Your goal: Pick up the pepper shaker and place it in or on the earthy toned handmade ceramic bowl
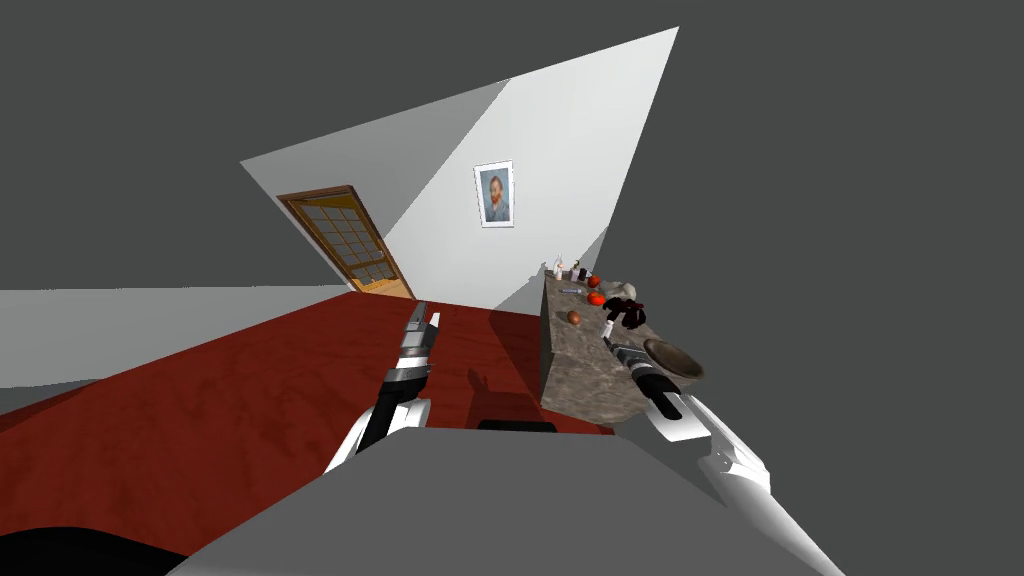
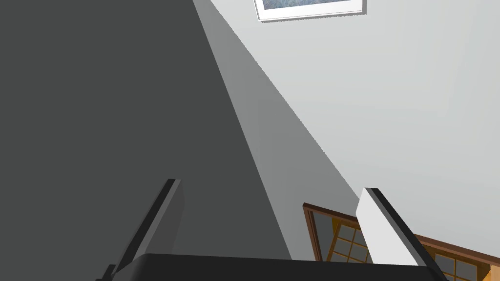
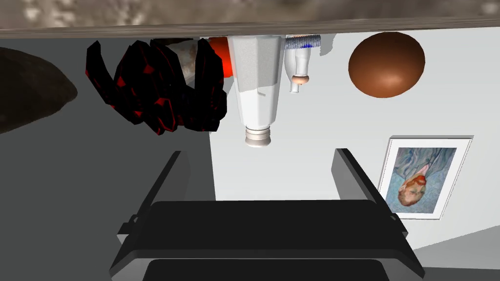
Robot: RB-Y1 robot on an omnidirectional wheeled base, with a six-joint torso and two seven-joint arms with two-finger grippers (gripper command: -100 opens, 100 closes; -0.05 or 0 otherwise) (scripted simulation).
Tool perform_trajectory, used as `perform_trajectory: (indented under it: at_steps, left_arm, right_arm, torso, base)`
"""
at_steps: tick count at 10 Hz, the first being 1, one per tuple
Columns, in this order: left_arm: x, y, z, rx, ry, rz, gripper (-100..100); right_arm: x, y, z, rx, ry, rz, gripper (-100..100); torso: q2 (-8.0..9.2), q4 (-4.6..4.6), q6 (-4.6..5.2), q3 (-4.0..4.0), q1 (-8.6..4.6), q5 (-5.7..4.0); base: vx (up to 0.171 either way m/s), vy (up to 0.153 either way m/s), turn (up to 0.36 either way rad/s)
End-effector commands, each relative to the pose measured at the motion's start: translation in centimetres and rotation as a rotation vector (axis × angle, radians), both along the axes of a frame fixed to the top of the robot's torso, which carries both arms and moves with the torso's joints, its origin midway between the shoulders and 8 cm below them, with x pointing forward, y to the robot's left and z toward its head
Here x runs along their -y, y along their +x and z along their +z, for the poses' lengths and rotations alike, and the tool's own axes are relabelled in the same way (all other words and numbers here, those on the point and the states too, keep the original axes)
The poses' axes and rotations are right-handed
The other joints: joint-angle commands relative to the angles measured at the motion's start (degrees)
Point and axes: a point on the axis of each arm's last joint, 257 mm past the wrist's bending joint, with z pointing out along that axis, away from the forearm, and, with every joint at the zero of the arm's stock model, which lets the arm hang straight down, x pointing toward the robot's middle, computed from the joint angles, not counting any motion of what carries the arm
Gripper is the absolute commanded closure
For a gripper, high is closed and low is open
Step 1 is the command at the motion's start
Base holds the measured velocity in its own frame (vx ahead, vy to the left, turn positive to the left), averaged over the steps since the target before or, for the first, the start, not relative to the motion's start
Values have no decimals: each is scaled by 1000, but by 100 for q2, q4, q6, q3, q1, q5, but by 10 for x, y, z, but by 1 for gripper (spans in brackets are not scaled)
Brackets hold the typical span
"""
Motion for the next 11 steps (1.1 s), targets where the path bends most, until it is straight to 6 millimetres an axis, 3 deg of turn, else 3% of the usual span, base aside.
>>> perform_trajectory:
  at_steps: [1,5,7,9,11]
  left_arm:
    - [0,0,0,0,0,0,0]
    - [0,0,0,0,0,0,0]
    - [0,0,0,0,0,0,0]
    - [0,0,0,0,0,0,0]
    - [0,0,0,-1,0,0,0]
  right_arm:
    - [-7,11,6,27,11,1,-100]
    - [-25,30,16,81,32,4,-100]
    - [-32,34,16,97,34,5,-100]
    - [-42,32,10,99,14,17,-100]
    - [-47,30,5,95,0,27,-100]
  torso:
    - [0,0,0,0,0,0]
    - [7,2,0,4,-4,-1]
    - [-22,-4,1,-12,-9,-2]
    - [-73,-15,1,-41,-11,-2]
    - [-134,-28,0,-76,-6,-2]
  base:
    - [-241,11,27]
    - [-207,-20,15]
    - [-80,-32,-3]
    - [81,-45,-67]
    - [195,-30,-90]
